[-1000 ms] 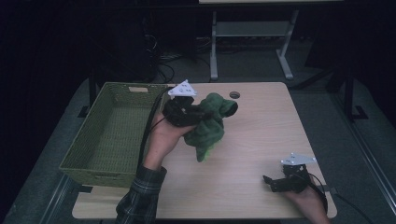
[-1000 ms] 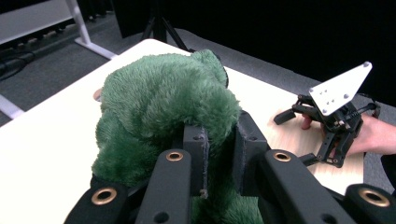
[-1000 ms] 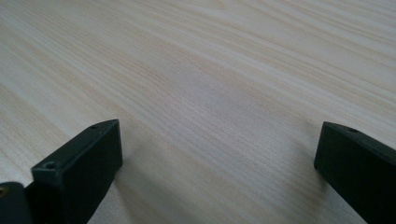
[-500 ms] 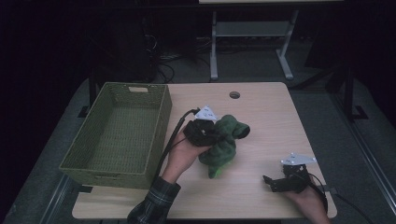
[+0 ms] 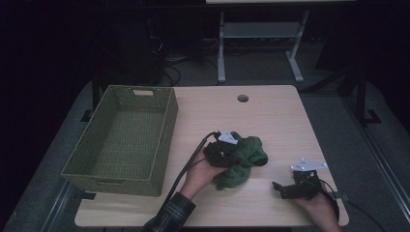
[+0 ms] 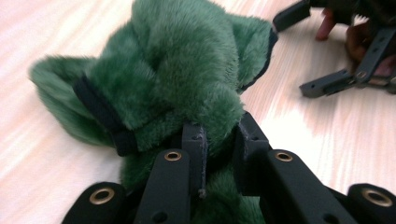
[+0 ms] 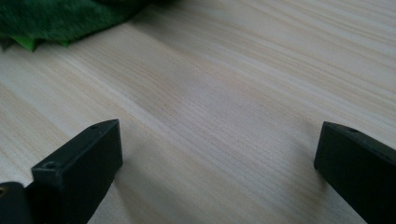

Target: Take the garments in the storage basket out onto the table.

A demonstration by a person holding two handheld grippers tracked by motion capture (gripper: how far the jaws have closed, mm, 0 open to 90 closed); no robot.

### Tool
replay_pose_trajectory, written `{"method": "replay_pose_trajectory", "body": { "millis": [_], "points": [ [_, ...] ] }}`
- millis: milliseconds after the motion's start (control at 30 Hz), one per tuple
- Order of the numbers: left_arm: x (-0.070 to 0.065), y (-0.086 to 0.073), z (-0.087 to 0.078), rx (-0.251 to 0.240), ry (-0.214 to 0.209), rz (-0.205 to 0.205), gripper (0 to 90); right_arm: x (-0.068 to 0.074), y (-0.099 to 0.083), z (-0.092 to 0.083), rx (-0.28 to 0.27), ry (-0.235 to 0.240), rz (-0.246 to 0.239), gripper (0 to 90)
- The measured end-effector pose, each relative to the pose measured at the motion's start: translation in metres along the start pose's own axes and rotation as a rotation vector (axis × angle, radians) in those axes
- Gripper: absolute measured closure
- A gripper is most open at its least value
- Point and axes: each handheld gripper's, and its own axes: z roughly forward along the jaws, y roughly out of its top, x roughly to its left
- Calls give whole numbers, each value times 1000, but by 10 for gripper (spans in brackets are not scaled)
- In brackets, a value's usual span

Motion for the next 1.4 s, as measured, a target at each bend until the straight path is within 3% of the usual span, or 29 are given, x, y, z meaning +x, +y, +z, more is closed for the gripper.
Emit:
{"method": "replay_pose_trajectory", "body": {
  "millis": [200,433,600,767,1000,1167,1400],
  "points": [
    [-2,-6,27,51,24,18,759,0,0,0,1,1,2,7],
    [-3,-2,35,25,45,16,720,-2,0,0,3,15,-13,7],
    [0,1,18,-21,29,13,529,-3,0,0,3,16,-17,7],
    [5,0,-12,-83,24,-4,435,-3,0,0,4,16,-16,10],
    [15,-19,-40,-118,61,-14,431,0,4,-5,10,29,-11,104],
    [23,-33,-53,-146,75,-44,431,5,10,-12,-29,39,-10,143],
    [22,-46,-71,-178,75,-37,414,14,19,-15,-61,72,-12,160]
  ]
}}
